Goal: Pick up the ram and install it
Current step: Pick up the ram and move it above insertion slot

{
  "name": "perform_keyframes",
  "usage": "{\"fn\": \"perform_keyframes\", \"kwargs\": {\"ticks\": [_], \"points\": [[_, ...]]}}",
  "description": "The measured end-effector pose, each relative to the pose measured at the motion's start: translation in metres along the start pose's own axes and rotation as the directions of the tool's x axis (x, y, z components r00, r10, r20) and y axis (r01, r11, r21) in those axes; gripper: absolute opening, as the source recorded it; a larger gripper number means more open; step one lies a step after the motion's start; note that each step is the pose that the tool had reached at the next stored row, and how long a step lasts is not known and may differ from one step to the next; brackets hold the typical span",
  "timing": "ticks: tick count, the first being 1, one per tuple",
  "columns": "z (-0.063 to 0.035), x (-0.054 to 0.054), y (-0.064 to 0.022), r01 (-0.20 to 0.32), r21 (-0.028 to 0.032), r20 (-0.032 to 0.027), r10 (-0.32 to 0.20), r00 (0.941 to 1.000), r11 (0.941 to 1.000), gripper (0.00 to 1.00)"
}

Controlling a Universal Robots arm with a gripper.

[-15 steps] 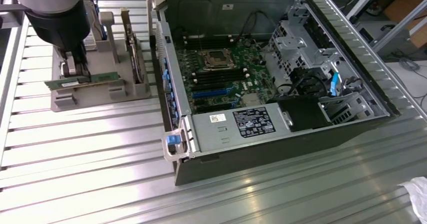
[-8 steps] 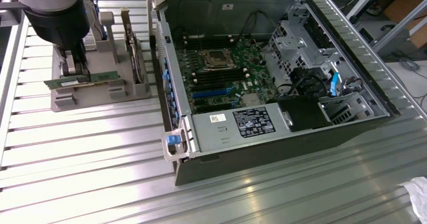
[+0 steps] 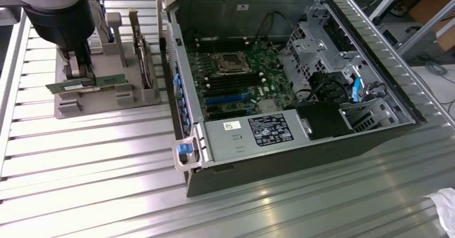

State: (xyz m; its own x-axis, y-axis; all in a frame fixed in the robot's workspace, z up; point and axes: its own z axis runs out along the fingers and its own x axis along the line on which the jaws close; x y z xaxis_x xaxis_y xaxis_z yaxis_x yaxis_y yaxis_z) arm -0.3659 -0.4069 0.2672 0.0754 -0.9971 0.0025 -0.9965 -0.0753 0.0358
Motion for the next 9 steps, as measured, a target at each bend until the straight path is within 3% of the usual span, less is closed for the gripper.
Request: {"fn": "perform_keyframes", "kwargs": {"ticks": [9], "points": [[-0.0069, 0.0000, 0.0003, 0.000, 0.0000, 0.0000, 0.000, 1.0000, 1.0000, 0.13]]}}
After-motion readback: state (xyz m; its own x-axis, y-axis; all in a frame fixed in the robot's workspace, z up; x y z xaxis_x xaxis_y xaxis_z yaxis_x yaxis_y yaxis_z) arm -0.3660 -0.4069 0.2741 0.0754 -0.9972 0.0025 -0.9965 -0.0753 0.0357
